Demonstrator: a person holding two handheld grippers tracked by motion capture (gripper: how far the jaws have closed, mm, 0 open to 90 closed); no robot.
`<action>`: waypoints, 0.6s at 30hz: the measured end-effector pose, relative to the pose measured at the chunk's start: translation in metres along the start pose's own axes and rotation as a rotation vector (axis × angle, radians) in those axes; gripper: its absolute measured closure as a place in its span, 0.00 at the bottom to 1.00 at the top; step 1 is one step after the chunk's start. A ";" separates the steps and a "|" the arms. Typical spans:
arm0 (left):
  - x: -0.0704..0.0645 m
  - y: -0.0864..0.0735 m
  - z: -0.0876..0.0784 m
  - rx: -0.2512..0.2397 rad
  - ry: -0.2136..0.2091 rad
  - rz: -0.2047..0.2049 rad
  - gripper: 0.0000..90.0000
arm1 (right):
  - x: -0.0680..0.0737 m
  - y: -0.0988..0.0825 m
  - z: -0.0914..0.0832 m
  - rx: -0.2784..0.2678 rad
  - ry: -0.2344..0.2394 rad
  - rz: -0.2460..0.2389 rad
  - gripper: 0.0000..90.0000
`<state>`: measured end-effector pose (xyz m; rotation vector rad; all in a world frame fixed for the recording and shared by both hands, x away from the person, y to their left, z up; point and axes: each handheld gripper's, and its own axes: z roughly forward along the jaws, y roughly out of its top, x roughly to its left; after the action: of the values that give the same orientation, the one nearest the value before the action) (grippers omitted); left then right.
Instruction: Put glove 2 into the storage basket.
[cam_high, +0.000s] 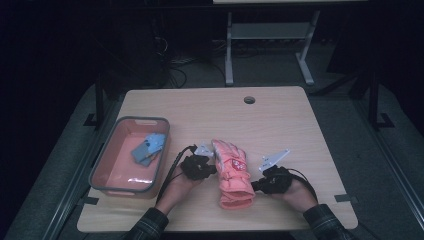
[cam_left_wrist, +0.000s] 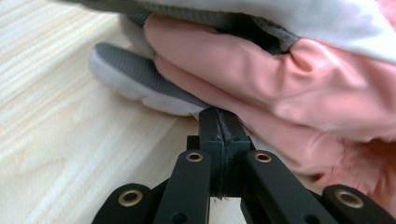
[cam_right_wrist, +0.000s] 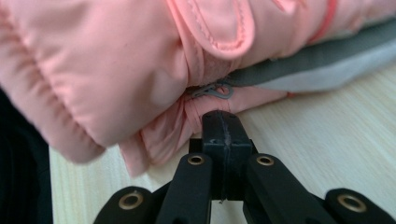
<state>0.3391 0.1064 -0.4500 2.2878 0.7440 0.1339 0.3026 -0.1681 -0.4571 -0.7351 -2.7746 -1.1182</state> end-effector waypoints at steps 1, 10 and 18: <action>0.001 0.001 0.002 -0.009 -0.003 -0.009 0.99 | 0.002 0.001 0.001 0.000 0.006 0.003 1.00; 0.006 0.008 0.008 -0.035 -0.038 -0.022 0.99 | 0.015 0.009 0.012 0.006 0.048 -0.039 1.00; 0.006 0.008 0.003 -0.042 -0.044 -0.015 0.99 | 0.024 0.016 0.020 0.008 0.072 -0.073 1.00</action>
<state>0.3491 0.1031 -0.4477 2.2375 0.7284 0.0908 0.2904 -0.1349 -0.4562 -0.5857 -2.7643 -1.1217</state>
